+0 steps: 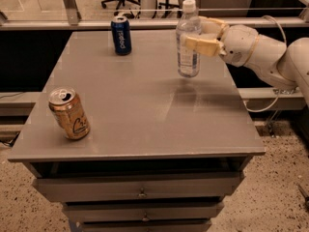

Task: Place blue plastic bottle upright

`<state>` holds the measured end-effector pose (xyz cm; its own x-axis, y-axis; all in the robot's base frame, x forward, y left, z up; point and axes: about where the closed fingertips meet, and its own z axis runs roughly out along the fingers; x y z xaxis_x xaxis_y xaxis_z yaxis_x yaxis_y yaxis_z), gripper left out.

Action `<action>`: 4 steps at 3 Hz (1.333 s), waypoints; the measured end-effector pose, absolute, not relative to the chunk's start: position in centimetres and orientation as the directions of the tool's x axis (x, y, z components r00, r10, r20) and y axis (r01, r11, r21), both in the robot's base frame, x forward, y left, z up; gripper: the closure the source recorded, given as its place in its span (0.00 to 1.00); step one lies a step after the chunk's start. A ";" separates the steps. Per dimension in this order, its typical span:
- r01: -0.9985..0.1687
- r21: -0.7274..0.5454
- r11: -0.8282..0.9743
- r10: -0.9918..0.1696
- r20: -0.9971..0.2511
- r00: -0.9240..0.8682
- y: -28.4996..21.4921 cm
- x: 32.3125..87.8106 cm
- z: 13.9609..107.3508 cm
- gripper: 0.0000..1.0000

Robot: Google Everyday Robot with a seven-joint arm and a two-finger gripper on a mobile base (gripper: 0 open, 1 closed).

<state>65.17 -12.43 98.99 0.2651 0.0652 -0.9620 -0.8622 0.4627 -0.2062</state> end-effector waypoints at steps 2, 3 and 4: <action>-0.890 -0.183 0.417 0.118 -0.960 0.253 -13.1 65.2 97.6 1.00; -0.902 -0.178 0.394 0.122 -0.962 0.244 -13.4 65.2 96.6 0.88; -0.910 -0.177 0.374 0.122 -0.964 0.237 -13.6 65.3 95.6 0.66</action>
Offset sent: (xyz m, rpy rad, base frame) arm 0.0020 -0.0181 -0.0279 0.0487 0.0071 0.0825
